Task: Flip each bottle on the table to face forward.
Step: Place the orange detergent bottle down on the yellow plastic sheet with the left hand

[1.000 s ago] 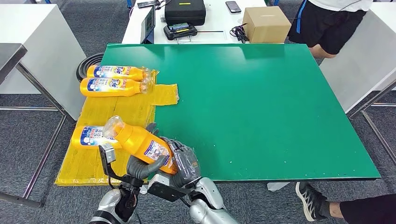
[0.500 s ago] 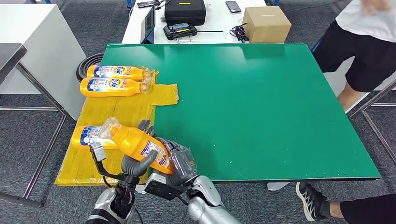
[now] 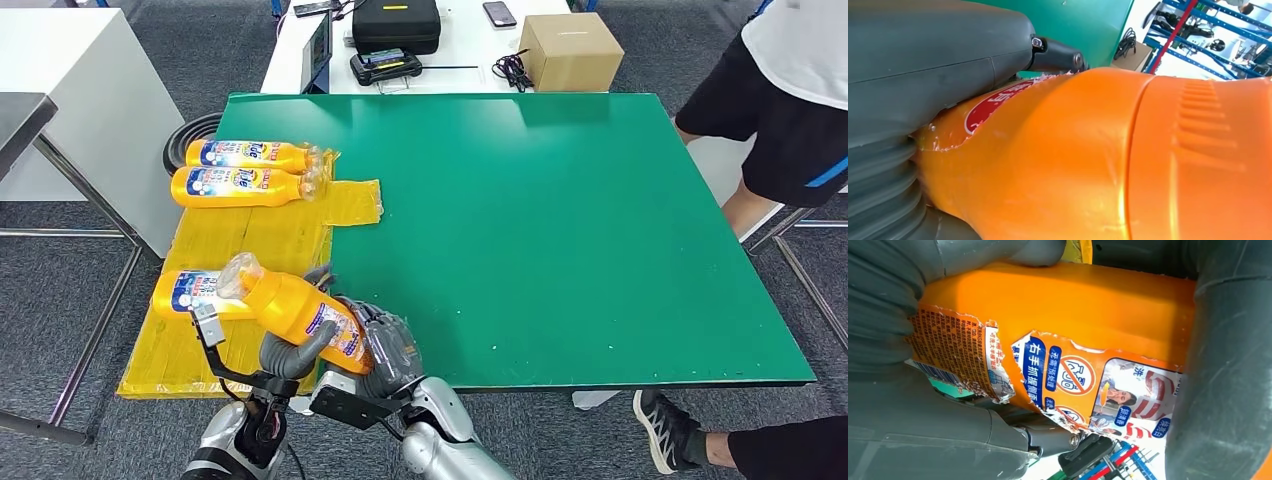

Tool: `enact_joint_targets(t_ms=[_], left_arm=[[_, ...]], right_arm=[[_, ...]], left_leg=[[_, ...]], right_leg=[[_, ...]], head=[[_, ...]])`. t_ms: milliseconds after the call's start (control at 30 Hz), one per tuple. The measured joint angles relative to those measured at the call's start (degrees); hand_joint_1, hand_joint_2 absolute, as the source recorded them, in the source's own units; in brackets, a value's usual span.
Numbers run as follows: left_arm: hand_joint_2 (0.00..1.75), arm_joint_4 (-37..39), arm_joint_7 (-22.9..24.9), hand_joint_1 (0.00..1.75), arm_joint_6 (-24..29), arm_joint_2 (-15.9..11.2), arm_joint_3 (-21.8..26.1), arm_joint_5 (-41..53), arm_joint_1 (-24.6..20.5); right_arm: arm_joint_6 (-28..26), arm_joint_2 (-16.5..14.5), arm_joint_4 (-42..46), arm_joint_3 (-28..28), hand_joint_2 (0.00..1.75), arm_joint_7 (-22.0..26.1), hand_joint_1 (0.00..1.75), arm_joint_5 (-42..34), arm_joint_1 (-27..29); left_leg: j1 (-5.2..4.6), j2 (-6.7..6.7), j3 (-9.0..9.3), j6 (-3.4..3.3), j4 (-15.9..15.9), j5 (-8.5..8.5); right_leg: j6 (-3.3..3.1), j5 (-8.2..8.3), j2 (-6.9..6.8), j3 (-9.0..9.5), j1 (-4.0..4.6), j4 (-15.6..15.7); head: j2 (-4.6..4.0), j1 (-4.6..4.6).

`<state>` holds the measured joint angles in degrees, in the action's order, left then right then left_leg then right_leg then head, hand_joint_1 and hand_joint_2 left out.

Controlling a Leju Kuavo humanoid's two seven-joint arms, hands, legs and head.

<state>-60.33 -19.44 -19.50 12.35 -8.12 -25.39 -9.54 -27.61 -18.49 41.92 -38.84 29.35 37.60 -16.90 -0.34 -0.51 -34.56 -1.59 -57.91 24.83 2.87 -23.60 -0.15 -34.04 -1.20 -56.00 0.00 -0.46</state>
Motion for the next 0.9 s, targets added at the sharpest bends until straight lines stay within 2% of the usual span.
enact_joint_targets(t_ms=[367,433,567,600,700,733,900], left_arm=[[1.75,-0.09,-0.64,1.75,-2.14,-0.15,0.01,0.07,0.05],[1.75,-0.16,-0.8,1.75,-2.45,-0.16,0.02,0.02,0.1],[1.75,-0.36,-0.88,1.75,-2.51,-0.19,0.07,-0.34,0.2],[1.75,-0.49,-0.89,1.75,-2.49,-0.21,0.09,-0.44,0.22],[1.75,-1.07,-0.88,1.75,-2.37,-0.28,0.15,-0.53,0.23],[1.75,-1.29,-0.87,1.75,-2.23,-0.3,0.19,-0.53,0.24],[1.75,-3.45,-0.83,1.75,-0.55,-0.31,0.67,-0.46,0.6]], right_arm=[[0.11,0.0,0.01,-0.01,1.75,-0.14,1.75,0.28,0.05],[0.14,0.0,0.02,0.0,1.75,-0.18,1.7,0.27,0.05],[0.62,-0.01,0.02,0.0,1.75,-0.26,0.21,0.14,0.07],[0.8,-0.02,0.01,0.0,1.75,-0.27,0.16,0.08,0.08],[1.02,-0.02,0.0,0.01,0.44,-0.32,0.0,-0.11,0.17],[1.03,-0.02,0.01,0.02,0.0,-0.32,0.0,-0.27,0.19],[2.17,-0.04,1.32,0.31,0.0,-0.02,0.0,-3.03,0.38]], left_leg=[[0.0,0.0,0.0,0.0,0.0,0.0],[0.0,0.0,0.0,0.0,0.0,0.0],[0.0,0.0,0.0,0.0,0.0,0.0],[0.0,-0.01,0.0,0.0,0.0,0.0],[0.0,-0.01,0.0,0.0,0.0,0.0],[0.0,-0.01,0.0,0.0,0.0,0.0],[0.0,-0.01,0.0,0.0,0.0,0.0]], right_leg=[[0.0,0.0,0.0,0.01,0.0,-0.01],[0.0,0.0,0.0,0.01,0.0,-0.01],[0.0,0.0,0.0,0.01,0.0,-0.01],[0.0,0.0,0.0,0.01,0.0,-0.01],[0.0,0.0,0.0,0.01,0.0,-0.01],[0.0,0.0,0.0,0.01,0.0,-0.01],[0.0,0.0,0.0,0.01,0.0,-0.01]], head=[[0.0,0.01],[0.0,0.01],[0.0,0.01],[0.0,0.01],[0.0,0.01],[0.0,0.01],[0.0,0.01]])
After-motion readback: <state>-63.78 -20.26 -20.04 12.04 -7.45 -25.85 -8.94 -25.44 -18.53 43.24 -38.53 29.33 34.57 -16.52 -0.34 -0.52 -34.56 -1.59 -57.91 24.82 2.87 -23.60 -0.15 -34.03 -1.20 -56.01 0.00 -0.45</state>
